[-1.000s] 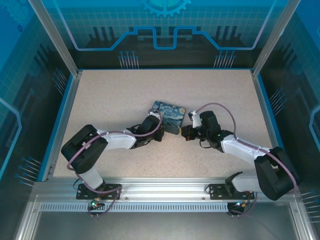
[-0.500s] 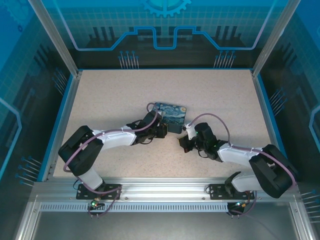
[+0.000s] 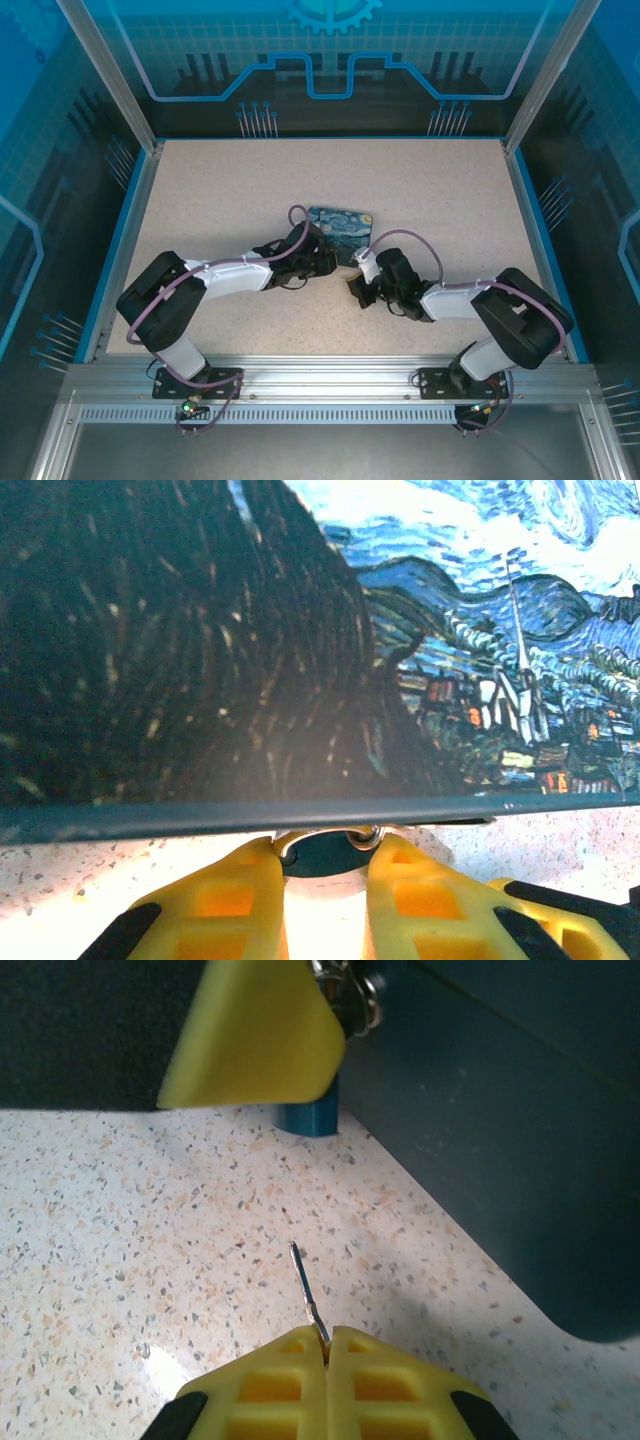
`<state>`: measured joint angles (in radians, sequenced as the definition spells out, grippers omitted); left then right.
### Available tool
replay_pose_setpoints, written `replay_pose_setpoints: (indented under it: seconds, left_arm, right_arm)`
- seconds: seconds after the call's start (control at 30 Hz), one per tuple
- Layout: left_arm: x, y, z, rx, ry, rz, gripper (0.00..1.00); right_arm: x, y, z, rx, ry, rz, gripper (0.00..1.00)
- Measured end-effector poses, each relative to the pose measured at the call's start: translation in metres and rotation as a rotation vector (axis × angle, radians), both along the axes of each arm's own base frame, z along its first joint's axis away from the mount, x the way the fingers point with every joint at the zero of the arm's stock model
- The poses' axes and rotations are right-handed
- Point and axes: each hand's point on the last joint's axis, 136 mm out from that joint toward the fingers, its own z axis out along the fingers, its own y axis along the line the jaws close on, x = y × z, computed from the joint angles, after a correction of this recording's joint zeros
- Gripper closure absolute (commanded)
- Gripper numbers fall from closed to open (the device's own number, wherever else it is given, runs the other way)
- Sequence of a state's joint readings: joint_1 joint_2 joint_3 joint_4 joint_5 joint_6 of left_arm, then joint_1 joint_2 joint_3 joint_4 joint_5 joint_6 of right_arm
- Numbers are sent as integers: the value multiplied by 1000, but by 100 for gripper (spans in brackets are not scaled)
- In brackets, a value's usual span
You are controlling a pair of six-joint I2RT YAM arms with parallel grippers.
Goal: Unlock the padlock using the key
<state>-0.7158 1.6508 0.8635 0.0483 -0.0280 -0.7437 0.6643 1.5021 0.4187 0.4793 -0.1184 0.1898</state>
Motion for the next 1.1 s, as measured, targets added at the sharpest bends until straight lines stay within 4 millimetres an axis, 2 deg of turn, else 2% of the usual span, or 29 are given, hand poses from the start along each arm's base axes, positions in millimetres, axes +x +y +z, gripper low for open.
replay_pose_setpoints:
  seconds: [0.57,1.1]
  left_arm:
    - [-1,-2,4,-41,26,35,100]
    - [-1,-2,4,-47,31,44,100]
  right_arm:
    - [14,5,4,2,-78,-30,98]
    - [18,12,4,17,-90,-26,99]
